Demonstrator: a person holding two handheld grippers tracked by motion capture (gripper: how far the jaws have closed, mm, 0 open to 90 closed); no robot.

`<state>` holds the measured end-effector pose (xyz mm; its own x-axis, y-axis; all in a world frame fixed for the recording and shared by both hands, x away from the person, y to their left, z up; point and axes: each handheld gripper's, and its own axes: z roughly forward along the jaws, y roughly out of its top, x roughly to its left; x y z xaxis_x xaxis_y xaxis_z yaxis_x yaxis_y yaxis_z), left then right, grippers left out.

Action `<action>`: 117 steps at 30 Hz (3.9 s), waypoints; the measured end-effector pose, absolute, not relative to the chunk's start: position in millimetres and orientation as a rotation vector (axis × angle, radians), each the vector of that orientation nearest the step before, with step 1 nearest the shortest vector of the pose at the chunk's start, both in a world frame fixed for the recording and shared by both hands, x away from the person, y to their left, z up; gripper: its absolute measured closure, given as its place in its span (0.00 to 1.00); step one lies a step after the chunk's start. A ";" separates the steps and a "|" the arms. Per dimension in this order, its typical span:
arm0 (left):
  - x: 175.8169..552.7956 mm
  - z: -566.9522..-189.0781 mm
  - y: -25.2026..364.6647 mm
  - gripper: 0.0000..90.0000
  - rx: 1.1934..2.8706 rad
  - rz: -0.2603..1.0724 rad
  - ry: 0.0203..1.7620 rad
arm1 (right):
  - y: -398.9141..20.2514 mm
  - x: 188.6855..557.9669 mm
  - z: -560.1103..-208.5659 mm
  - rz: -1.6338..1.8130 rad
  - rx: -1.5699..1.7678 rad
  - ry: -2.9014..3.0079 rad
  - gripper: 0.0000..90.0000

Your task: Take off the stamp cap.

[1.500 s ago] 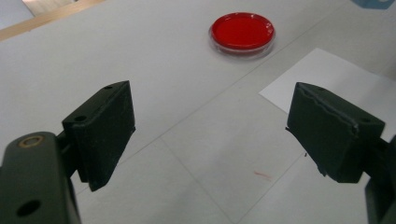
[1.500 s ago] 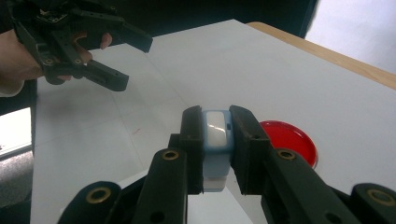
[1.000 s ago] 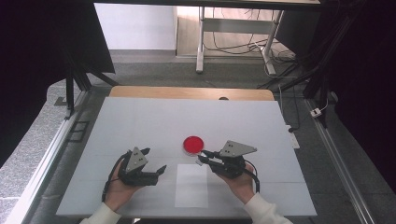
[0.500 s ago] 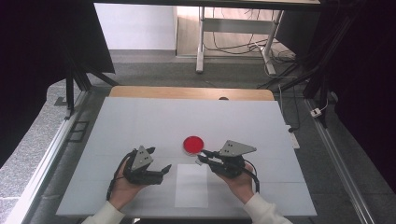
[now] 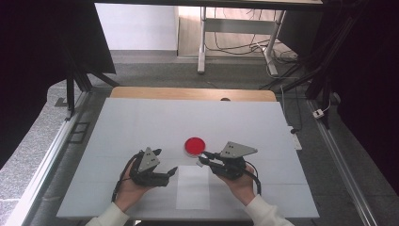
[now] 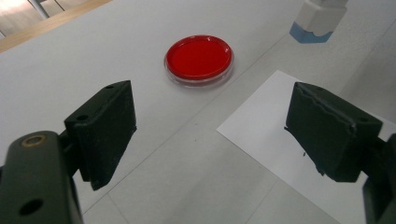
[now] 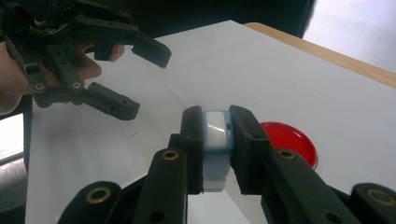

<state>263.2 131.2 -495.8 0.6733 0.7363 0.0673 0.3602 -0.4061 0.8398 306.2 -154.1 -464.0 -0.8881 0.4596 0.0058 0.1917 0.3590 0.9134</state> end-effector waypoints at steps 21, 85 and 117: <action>264.7 -497.7 109.5 0.20 2.037 0.554 0.804 | -152.3 307.3 -465.0 1.547 0.610 2.349 0.84; 288.8 -497.9 52.3 0.27 2.041 0.552 0.734 | -149.9 314.2 -461.9 1.610 0.756 2.250 0.84; 286.9 -501.5 50.7 0.45 2.060 0.606 0.719 | -147.4 313.9 -465.7 1.620 0.750 2.250 0.84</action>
<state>286.9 50.7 -501.5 0.7174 0.6792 0.1546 0.2681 -0.4741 0.8387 313.9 -147.4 -465.7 -0.8300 0.5519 0.0807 0.2516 0.2412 0.9373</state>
